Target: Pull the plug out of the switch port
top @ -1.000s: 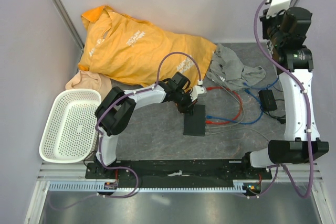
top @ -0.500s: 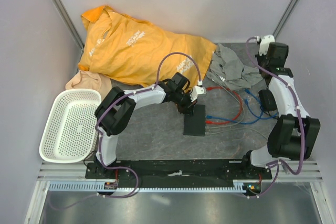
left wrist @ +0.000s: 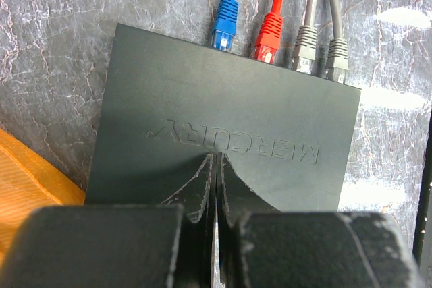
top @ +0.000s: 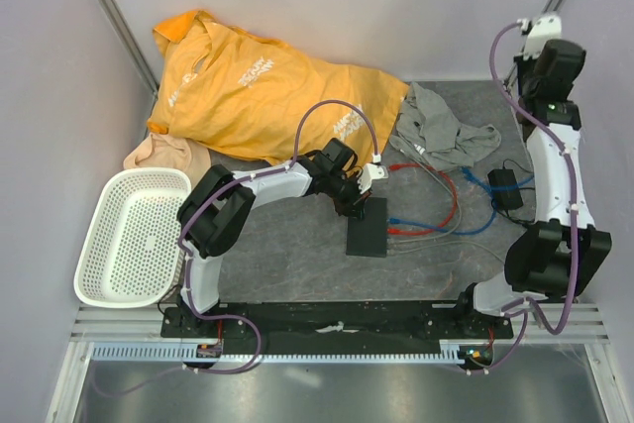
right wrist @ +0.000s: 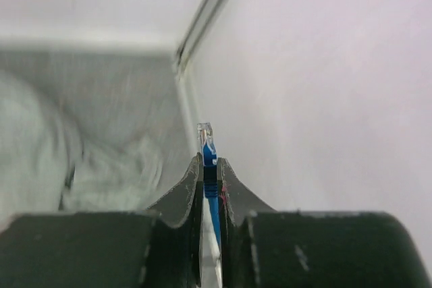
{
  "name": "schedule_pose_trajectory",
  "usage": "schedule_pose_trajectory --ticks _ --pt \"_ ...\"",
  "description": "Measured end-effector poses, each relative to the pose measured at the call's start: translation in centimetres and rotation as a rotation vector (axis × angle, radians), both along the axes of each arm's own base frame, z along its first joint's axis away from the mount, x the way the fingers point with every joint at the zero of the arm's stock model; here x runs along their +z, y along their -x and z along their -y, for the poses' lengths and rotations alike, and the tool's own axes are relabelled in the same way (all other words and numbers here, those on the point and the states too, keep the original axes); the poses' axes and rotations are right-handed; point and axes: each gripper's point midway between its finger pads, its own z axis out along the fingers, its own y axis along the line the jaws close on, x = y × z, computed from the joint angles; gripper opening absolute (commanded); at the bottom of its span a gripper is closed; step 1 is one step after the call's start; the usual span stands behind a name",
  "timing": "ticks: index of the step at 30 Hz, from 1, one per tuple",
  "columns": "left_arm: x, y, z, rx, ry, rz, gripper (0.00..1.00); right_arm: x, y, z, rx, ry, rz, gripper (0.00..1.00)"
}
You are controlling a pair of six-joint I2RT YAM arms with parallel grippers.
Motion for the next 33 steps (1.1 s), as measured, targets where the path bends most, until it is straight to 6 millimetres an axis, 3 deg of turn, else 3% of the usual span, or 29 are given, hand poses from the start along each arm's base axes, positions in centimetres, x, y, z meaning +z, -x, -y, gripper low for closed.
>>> schedule_pose_trajectory --ticks 2,3,4,6,8,13,15,22,23,24,26,28,29,32,33 --pt "0.0 0.0 0.0 0.0 0.0 -0.001 0.02 5.4 -0.7 0.3 -0.006 0.036 0.135 0.0" --pt "0.0 0.0 0.0 0.0 0.0 0.0 0.02 6.8 -0.7 0.5 -0.015 0.048 0.175 0.0" --pt "0.0 0.0 0.0 0.0 0.0 0.0 0.02 7.6 -0.6 0.6 -0.022 0.06 0.202 0.0" --pt "0.0 0.0 0.0 0.0 0.0 0.0 0.01 7.1 -0.5 1.1 -0.038 0.067 0.2 0.0" --pt "0.0 0.0 0.0 0.0 0.0 0.0 0.02 4.0 -0.5 1.5 -0.047 0.057 0.143 0.0" --pt "0.0 0.2 -0.1 -0.002 0.0 0.0 0.01 -9.6 0.6 1.9 -0.075 -0.08 -0.143 0.0" --pt "0.0 0.3 -0.1 -0.002 -0.001 -0.001 0.02 -13.3 1.8 1.9 -0.101 -0.168 -0.219 0.0" --pt "0.0 0.5 -0.1 -0.005 -0.003 -0.002 0.02 -22.0 7.3 -0.5 -0.202 -0.481 -0.359 0.0" --pt "0.0 0.5 -0.1 -0.006 -0.003 -0.002 0.02 -23.0 8.2 -1.0 -0.214 -0.507 -0.385 0.02" --pt "0.0 0.5 -0.1 -0.006 -0.003 -0.003 0.01 -24.0 9.1 -1.4 -0.229 -0.531 -0.408 0.12" --pt "0.0 0.5 -0.1 -0.006 -0.003 -0.002 0.01 -25.4 10.6 -2.0 -0.255 -0.562 -0.45 0.17" --pt "0.0 0.5 -0.1 -0.006 -0.003 -0.003 0.02 -25.9 11.4 -1.9 -0.281 -0.585 -0.468 0.1" --pt "0.0 0.5 -0.1 -0.006 -0.003 -0.003 0.02 -25.9 11.4 -1.8 -0.288 -0.591 -0.466 0.0" --pt "0.0 0.5 -0.1 -0.006 -0.003 -0.003 0.02 -25.4 11.3 -0.8 -0.314 -0.589 -0.446 0.0" --pt "0.0 0.5 -0.1 -0.006 -0.003 -0.002 0.02 -25.0 11.2 -0.4 -0.322 -0.582 -0.436 0.05"
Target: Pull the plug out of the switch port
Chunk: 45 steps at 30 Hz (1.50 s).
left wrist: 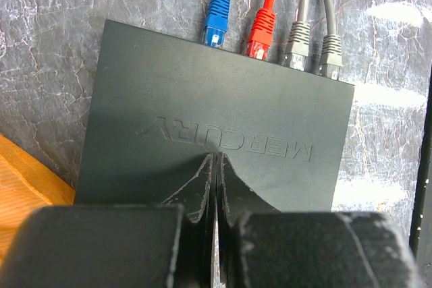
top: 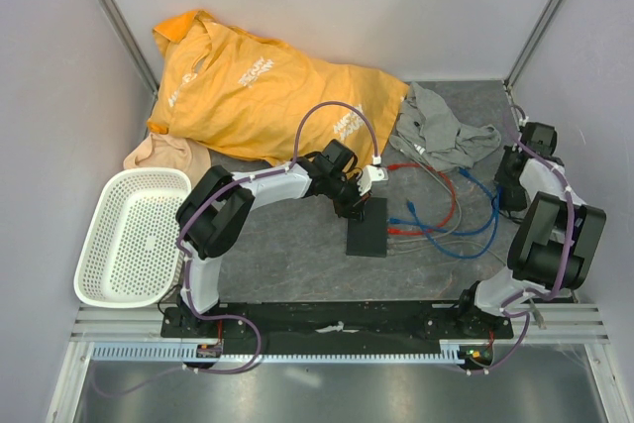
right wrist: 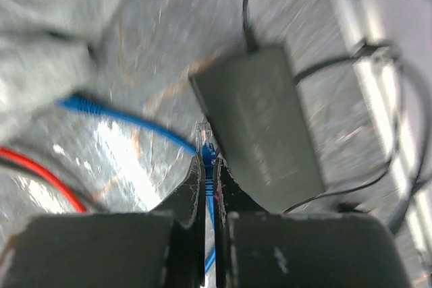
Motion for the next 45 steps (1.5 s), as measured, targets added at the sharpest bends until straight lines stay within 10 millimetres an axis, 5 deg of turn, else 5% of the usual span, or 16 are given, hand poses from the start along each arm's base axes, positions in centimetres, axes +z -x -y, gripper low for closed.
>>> schedule_pose_trajectory --ticks 2,3,6,8,14,20,22,36,45 --pt "0.0 0.0 0.0 0.0 0.0 0.0 0.02 1.2 -0.9 0.8 -0.004 0.025 0.026 0.19" --pt "0.0 0.0 0.0 0.0 0.0 0.0 0.01 2.0 -1.5 1.1 0.002 0.036 0.042 0.37" --pt "0.0 0.0 0.0 0.0 0.0 0.0 0.01 4.5 -3.4 1.8 0.037 0.07 0.101 0.64" --pt "0.0 0.0 0.0 0.0 0.0 0.0 0.02 5.7 -4.2 1.7 0.061 0.073 0.135 0.68" --pt "0.0 0.0 0.0 0.0 0.0 0.0 0.02 7.5 -3.9 -3.3 0.271 0.046 0.195 0.73" --pt "0.0 0.0 0.0 0.0 0.0 -0.001 0.02 7.7 -1.1 -15.4 0.735 -0.031 0.216 0.72" --pt "0.0 0.0 0.0 0.0 0.0 -0.001 0.02 7.1 -0.2 -17.7 0.827 -0.089 0.207 0.72" --pt "0.0 1.0 -0.8 0.024 -0.013 -0.039 0.02 -1.1 2.6 -28.4 1.136 -0.701 -0.18 0.54" --pt "0.1 2.2 -1.8 0.026 -0.034 -0.054 0.02 -3.6 3.1 -29.0 1.147 -0.826 -0.318 0.56"
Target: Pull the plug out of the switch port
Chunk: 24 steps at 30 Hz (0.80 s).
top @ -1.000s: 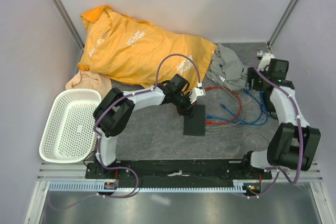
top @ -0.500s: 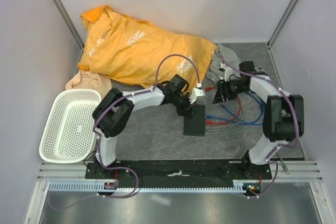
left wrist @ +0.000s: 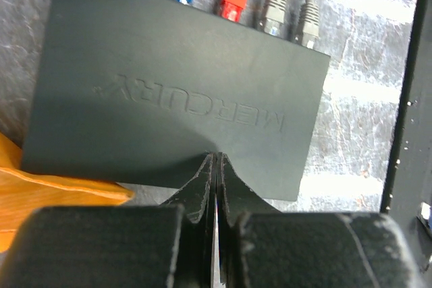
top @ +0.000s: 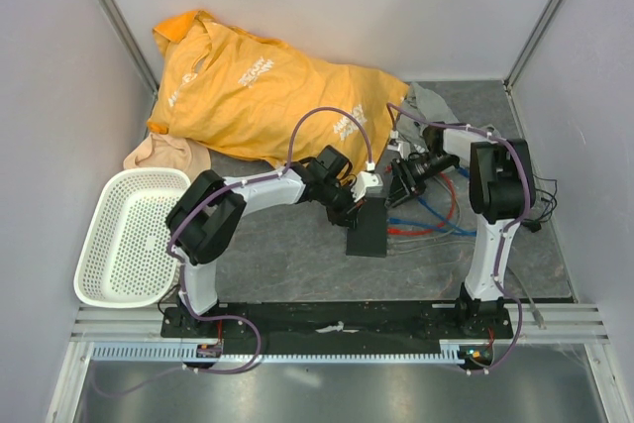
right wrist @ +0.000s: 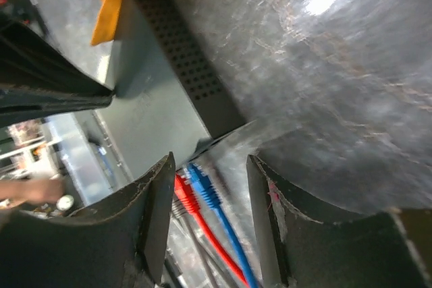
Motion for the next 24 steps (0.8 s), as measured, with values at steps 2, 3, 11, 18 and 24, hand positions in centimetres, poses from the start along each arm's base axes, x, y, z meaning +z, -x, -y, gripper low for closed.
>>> schedule_pose_trajectory --ticks 2,3,11,18,24 --pt "0.0 0.2 -0.1 -0.001 -0.002 -0.002 0.02 0.0 0.5 -0.1 0.009 -0.015 -0.035 0.55" --pt "0.0 0.2 -0.2 -0.001 -0.004 -0.005 0.01 0.0 0.7 -0.1 0.016 -0.02 -0.047 0.55" --pt "0.0 0.4 -0.3 -0.001 -0.008 -0.009 0.02 -0.4 3.1 -0.1 0.062 -0.052 -0.173 0.51" --pt "0.0 0.5 -0.3 -0.002 -0.008 -0.01 0.02 -0.7 4.0 0.1 0.066 -0.038 -0.202 0.46" --pt "0.0 0.5 -0.3 -0.003 -0.008 -0.01 0.02 -0.9 4.0 0.2 0.064 -0.032 -0.205 0.44"
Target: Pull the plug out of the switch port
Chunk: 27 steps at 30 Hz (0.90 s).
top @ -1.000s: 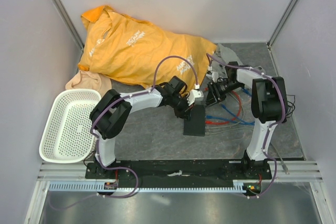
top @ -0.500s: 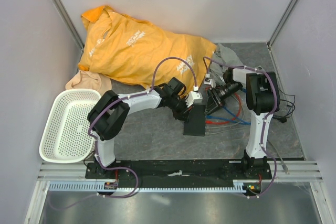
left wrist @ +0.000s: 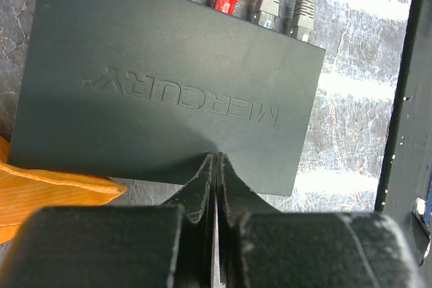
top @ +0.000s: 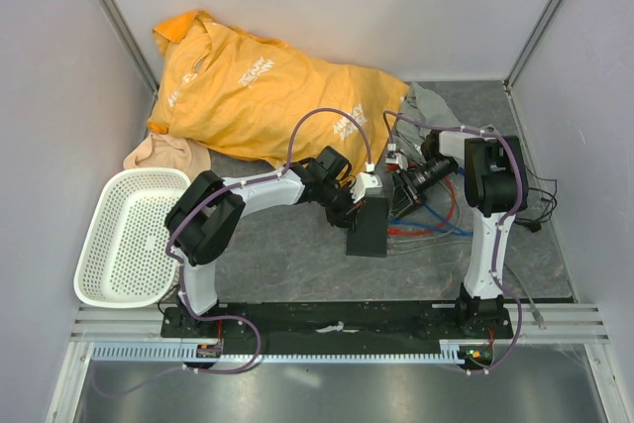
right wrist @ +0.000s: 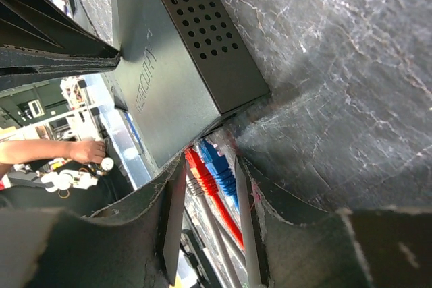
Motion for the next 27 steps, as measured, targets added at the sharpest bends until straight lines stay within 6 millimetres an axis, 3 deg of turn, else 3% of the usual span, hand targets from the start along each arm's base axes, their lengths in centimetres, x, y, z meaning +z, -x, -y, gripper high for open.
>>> schedule_pose_trajectory --ticks 27 --pt "-0.03 -0.01 0.1 -0.001 -0.001 -0.006 0.02 -0.2 0.04 -0.16 0.018 0.036 -0.006 0.39"
